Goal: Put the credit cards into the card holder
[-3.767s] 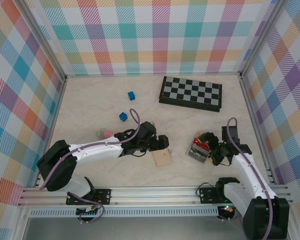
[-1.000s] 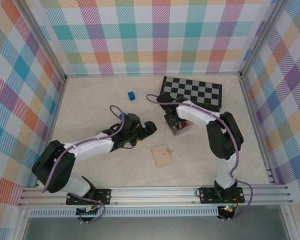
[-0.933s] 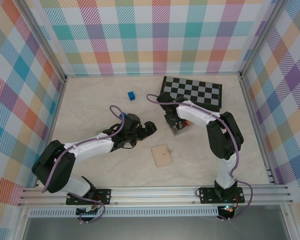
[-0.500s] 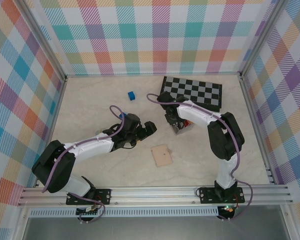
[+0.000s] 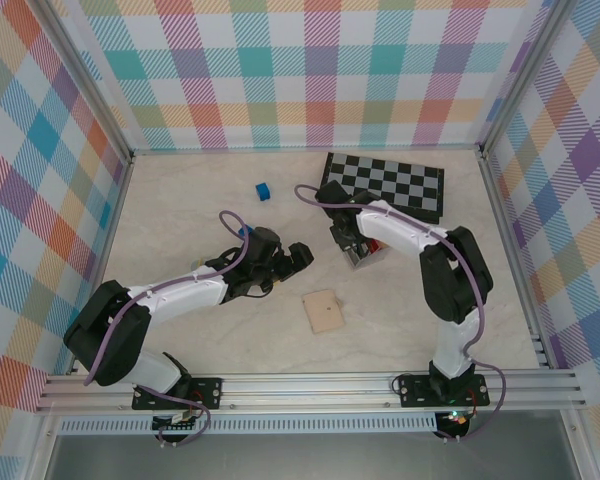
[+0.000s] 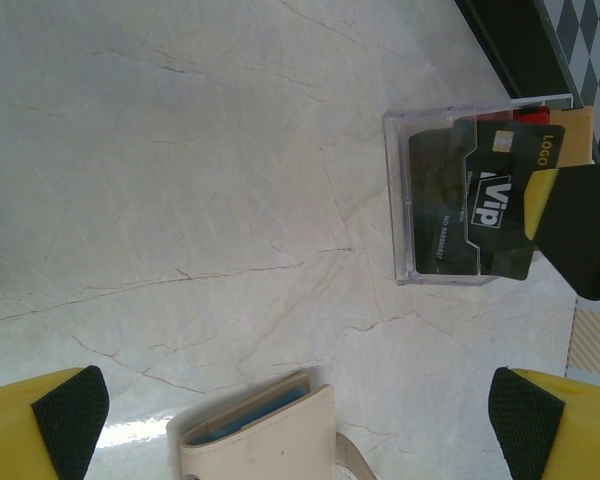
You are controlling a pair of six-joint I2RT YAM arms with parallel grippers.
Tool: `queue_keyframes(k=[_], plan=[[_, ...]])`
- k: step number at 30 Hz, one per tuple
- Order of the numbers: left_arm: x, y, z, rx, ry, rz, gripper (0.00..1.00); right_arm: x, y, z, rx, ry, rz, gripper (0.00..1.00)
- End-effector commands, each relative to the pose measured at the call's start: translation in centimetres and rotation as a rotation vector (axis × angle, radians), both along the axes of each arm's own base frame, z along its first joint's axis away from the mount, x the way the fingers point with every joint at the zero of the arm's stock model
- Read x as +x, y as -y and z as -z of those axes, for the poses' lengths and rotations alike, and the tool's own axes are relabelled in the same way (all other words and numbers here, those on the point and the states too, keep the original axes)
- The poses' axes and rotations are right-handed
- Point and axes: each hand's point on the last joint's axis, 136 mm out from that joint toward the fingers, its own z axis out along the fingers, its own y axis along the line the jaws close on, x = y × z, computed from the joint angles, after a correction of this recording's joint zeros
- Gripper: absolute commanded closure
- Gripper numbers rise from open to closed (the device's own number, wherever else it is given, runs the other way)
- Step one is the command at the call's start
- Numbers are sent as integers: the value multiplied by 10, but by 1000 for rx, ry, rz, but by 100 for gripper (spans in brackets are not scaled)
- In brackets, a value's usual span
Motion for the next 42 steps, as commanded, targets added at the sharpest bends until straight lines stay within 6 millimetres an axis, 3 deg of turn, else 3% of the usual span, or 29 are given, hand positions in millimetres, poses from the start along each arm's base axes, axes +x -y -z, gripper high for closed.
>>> queue_keyframes(k=[1,9,16,23,31,42], plan=[[-2,-4,-5,-12,-1,-8,0,-7,1,-22,37,18,3,88],[-1,-3,-11,-22,12,-3,0,-20,-13,-37,164,-15,-14,95],[1,4,-40,-109,94,29,2,-44,-32,-88,512,-1,-8,97],[7,37,-95,-355,213,186,6,-71,-40,-136,1144,-128,10,97],[11,68,-119,-517,229,288,10,-87,-50,-151,1344,-215,-45,97],[15,68,-147,-625,295,320,53,-87,-51,-152,1422,-305,-70,96]])
